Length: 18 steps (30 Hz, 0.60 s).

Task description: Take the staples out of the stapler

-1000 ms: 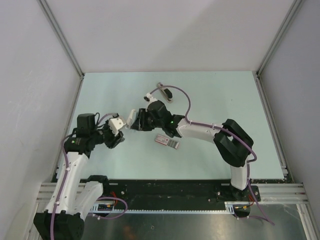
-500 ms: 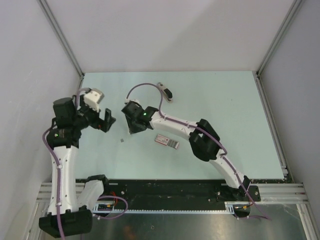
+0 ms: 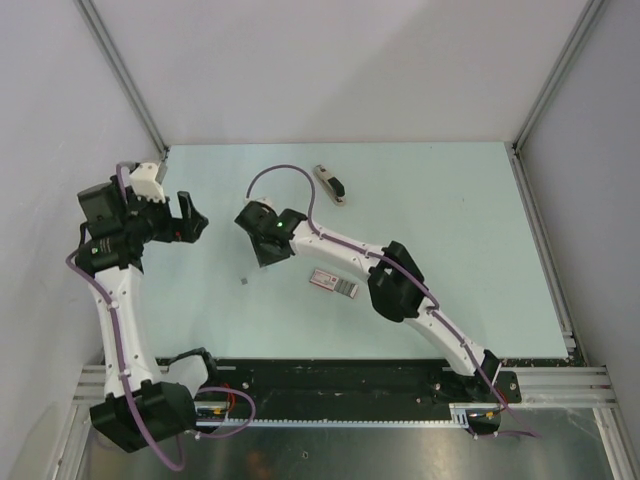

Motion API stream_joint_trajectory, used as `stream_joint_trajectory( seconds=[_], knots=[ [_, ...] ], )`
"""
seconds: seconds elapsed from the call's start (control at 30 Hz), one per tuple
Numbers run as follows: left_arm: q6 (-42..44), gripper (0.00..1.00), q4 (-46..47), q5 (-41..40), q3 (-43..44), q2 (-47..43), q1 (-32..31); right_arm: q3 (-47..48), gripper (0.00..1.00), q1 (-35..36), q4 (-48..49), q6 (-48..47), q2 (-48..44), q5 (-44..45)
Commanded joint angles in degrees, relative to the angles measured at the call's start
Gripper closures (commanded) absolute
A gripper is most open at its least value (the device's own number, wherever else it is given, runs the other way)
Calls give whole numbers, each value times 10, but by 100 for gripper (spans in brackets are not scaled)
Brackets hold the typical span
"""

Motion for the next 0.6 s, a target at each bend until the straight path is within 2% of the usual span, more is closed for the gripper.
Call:
stream_joint_trajectory(
  seconds=[0.0,0.17,0.33,0.43,0.57],
  knots=[
    [-52,1,-1,14,8,11,7,52,82,-1,-25,-7,40,3],
    [-49,1,1,15,-6,18,6,68,63,1,-10,0,54,1],
    [-44,1,6,8,-22,28,6,70,53,-1,13,3,56,-14],
    [-40,1,7,7,-29,32,6,77,43,-3,21,2,60,-28],
    [-37,1,9,11,-34,34,6,82,38,-3,22,3,63,-34]
  ],
)
